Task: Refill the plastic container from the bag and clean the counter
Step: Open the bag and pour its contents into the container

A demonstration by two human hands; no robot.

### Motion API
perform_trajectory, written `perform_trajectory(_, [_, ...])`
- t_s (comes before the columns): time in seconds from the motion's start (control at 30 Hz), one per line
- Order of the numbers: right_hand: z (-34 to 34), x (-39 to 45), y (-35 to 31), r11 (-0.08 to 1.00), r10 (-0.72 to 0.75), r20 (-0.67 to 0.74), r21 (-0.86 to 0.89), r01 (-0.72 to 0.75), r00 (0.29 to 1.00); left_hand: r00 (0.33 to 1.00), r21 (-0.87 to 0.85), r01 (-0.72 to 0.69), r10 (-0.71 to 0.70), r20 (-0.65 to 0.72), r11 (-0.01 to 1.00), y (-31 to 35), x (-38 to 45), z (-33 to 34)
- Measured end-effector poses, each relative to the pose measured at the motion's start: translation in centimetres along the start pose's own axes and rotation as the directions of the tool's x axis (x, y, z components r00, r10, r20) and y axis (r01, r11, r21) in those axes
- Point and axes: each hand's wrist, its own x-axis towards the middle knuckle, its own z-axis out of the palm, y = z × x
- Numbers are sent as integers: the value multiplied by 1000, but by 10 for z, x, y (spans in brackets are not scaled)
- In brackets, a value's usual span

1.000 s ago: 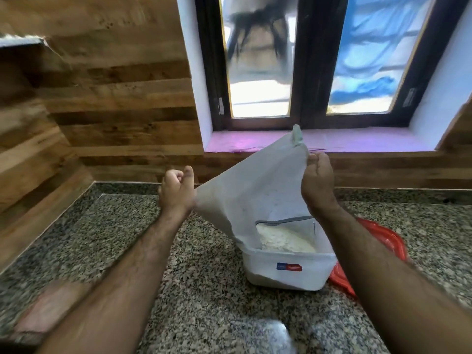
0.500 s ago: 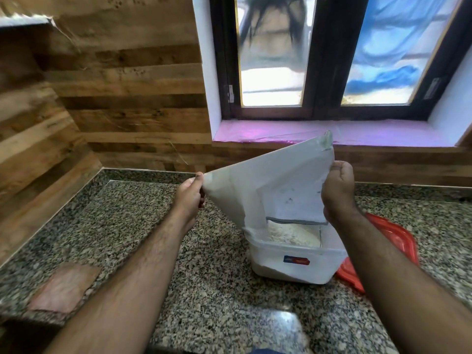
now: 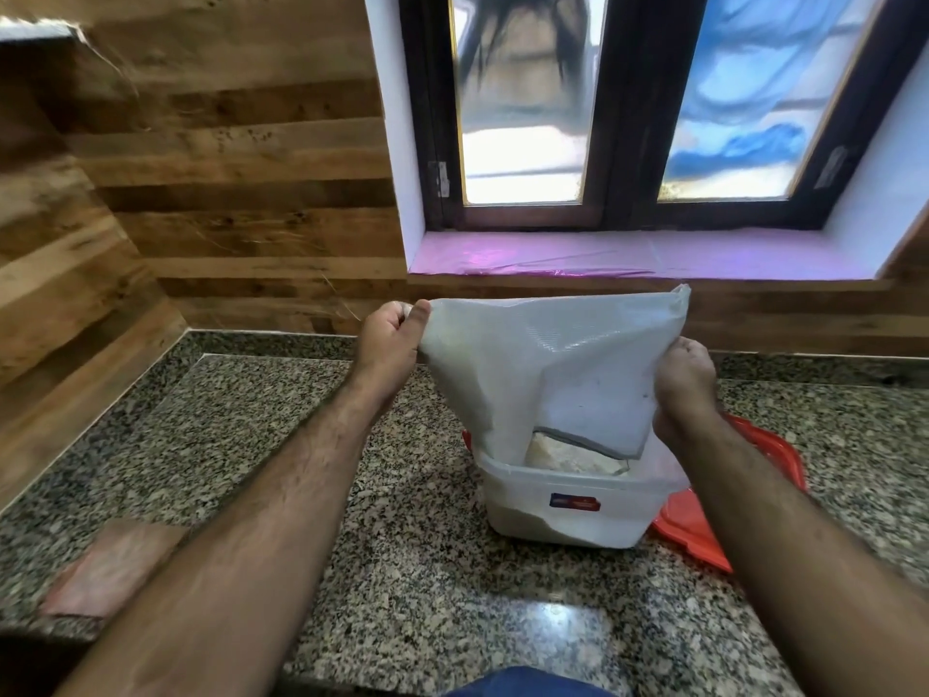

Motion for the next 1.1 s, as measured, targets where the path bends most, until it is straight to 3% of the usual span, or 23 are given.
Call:
perform_trajectory(0.2, [-12, 0, -1, 994, 58, 41, 93, -62, 997, 993, 158, -115, 113, 25, 981, 18, 3, 6])
perform_trajectory(0.37, [-17, -2, -11, 975, 99, -8, 201, -95, 995, 979, 251, -200, 201, 19, 947, 32, 1, 11])
perform_trajectory(0.43, [-15, -3, -24, 979, 34, -3, 200, -32, 999, 964, 286, -250, 264, -12, 925, 38, -1, 14])
perform_trajectory(0.53, [-9, 0, -39, 977, -212, -34, -26, 211, 977, 947, 304, -288, 317, -47, 908, 48, -1, 19])
perform_trajectory(0.6, [-6, 2, -45, 857, -446, 21, -278, 434, 895, 940, 304, -305, 336, -55, 903, 52, -2, 23])
perform_trajectory(0.67, [-1, 1, -54, 602, -629, 167, -512, 612, 759, 941, 253, -308, 333, -60, 917, 57, -2, 27])
perform_trajectory(0.73, [6, 2, -62, 377, -673, 352, -593, 712, 650, 941, 189, -322, 336, -43, 928, 61, -1, 30])
perform_trajectory(0.8, [13, 2, -69, 267, -569, 557, -571, 776, 605, 942, 142, -332, 336, -3, 932, 67, -2, 34])
perform_trajectory(0.87, [21, -3, -73, 223, -425, 698, -537, 814, 577, 939, 117, -345, 343, 30, 931, 73, -1, 37])
perform_trajectory(0.93, [25, -6, -76, 230, -374, 728, -528, 818, 575, 935, 105, -355, 354, 23, 929, 76, 0, 39])
perform_trajectory(1.03, [27, -4, -74, 296, -431, 701, -486, 823, 569, 934, 31, -355, 356, -23, 934, 79, -3, 44])
perform_trajectory(1.1, [28, -4, -70, 246, -498, 702, -449, 859, 509, 940, -20, -338, 336, -56, 941, 78, -5, 46])
